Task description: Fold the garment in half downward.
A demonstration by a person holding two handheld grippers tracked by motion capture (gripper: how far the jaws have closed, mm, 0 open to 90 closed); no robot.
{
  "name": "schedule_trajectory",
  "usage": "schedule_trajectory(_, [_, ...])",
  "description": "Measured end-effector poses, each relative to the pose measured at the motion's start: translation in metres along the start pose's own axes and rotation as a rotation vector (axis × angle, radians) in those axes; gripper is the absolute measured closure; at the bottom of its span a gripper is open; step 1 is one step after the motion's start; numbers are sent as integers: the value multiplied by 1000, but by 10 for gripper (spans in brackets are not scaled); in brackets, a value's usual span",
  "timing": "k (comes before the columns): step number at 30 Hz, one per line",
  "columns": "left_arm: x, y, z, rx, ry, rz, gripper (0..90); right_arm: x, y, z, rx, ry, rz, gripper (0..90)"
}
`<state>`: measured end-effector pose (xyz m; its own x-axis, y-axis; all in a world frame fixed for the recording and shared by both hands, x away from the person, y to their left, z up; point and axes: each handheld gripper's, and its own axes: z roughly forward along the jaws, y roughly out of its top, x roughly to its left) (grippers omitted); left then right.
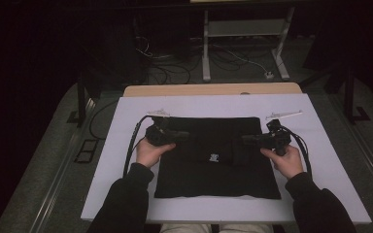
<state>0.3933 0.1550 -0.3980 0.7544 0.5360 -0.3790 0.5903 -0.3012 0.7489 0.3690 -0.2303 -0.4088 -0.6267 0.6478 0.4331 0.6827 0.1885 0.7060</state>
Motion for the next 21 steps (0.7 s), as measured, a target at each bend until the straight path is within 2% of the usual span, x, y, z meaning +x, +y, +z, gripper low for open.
schedule_trajectory(5, [-7, -5, 1, 15, -13, 11, 853, 5, -6, -3, 13, 12, 1, 844])
schedule_trajectory(11, [-10, -13, 1, 31, -18, -4, 853, 9, -15, -9, 23, 27, 9, 844])
schedule_trajectory(16, [-16, -17, -5, 36, -31, -3, 852, 13, -23, -13, 46, 48, 9, 844])
schedule_trajectory(21, [-24, -25, -13, 58, -44, 19, 852, 16, -29, -17, 58, 85, 19, 844])
